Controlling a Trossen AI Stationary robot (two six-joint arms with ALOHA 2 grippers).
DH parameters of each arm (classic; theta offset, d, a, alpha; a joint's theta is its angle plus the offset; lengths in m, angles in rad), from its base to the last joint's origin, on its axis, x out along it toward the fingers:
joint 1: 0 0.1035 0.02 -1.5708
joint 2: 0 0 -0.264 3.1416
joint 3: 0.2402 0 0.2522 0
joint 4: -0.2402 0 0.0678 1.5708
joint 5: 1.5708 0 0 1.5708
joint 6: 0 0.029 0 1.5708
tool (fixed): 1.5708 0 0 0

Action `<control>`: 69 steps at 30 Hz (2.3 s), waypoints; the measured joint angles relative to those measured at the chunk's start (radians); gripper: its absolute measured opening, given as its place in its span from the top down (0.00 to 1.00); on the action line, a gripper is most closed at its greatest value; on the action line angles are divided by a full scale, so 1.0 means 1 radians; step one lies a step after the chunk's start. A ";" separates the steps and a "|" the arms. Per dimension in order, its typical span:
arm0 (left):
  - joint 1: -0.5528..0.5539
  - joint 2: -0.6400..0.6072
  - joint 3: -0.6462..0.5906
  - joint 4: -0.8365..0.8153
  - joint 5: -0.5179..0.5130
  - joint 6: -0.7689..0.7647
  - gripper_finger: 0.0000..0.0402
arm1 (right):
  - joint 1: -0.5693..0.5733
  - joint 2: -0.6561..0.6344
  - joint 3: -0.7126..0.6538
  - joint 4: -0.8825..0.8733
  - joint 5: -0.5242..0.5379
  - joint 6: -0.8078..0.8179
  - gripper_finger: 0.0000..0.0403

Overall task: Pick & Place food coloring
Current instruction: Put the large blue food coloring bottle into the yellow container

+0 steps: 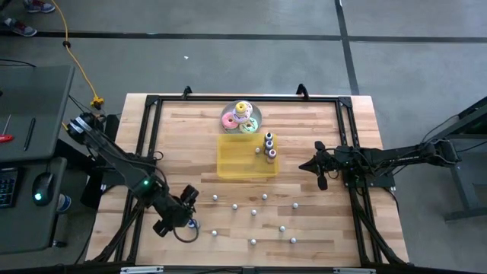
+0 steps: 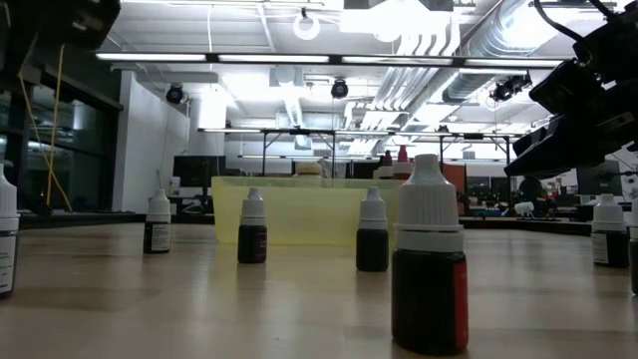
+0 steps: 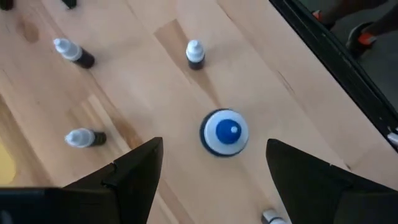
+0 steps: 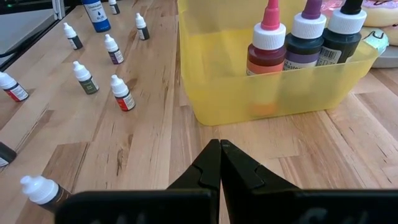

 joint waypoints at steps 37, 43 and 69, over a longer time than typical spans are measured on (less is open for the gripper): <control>-0.018 0.000 -0.115 0.189 -0.031 -0.079 0.30 | 0.000 0.000 0.000 0.001 0.000 0.000 1.00; -0.018 0.000 -0.132 0.215 -0.013 -0.096 0.30 | 0.000 0.000 0.000 0.000 0.000 0.000 1.00; -0.018 0.000 -0.152 0.257 0.017 -0.134 0.57 | 0.000 0.000 0.000 0.001 0.000 0.000 1.00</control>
